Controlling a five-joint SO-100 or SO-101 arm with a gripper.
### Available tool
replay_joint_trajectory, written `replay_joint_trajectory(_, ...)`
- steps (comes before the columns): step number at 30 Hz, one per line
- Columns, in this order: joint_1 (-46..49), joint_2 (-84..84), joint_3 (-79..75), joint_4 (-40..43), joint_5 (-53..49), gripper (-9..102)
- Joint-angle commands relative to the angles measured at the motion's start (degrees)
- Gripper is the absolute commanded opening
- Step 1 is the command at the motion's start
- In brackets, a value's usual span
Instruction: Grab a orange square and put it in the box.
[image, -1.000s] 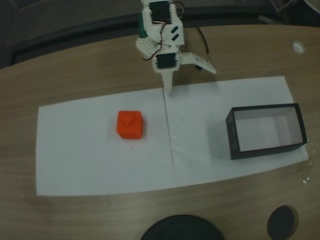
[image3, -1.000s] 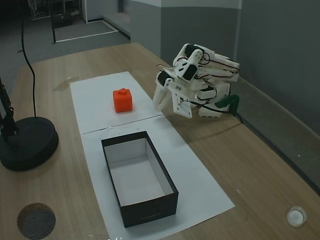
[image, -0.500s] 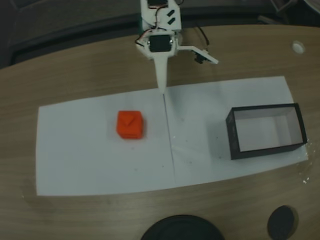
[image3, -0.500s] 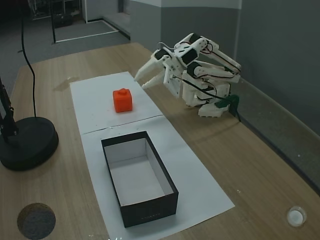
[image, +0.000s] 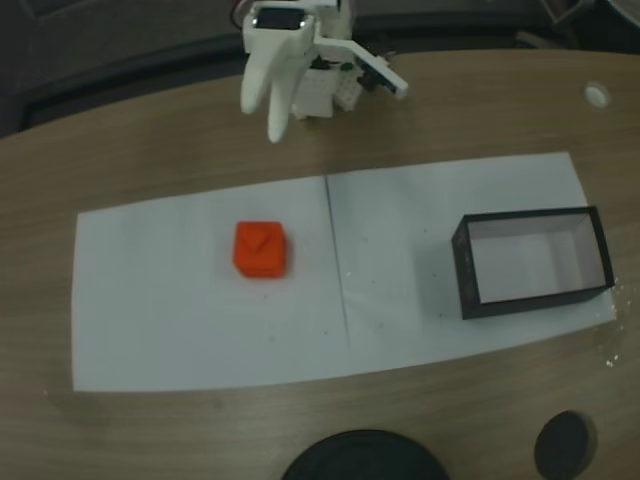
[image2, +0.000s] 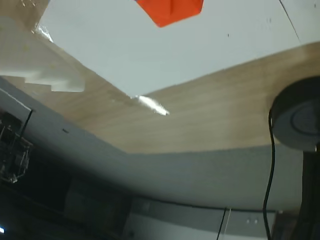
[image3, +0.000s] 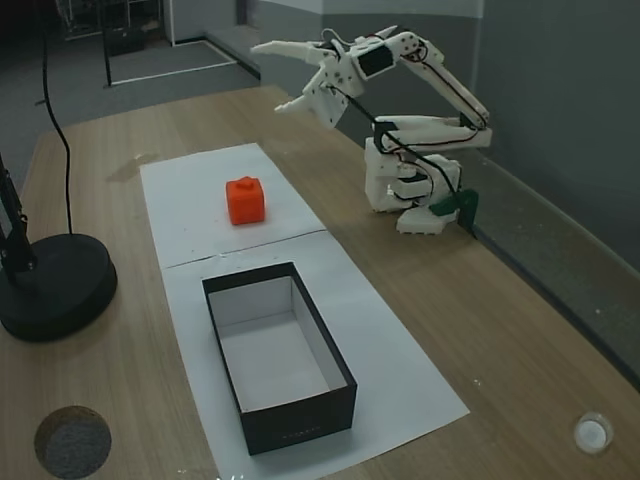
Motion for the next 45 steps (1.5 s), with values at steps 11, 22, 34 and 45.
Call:
replay_joint_trajectory(11,0.09,-51.06,-31.99,17.75,-5.01,41)
replay_joint_trajectory(22,0.53,-72.51,-33.84,14.94,-5.36,41)
replay_joint_trajectory(34,4.48,-81.12,-33.84,9.40,-7.82,41)
replay_joint_trajectory(45,5.19,-85.78,-33.57,5.62,-9.23,11)
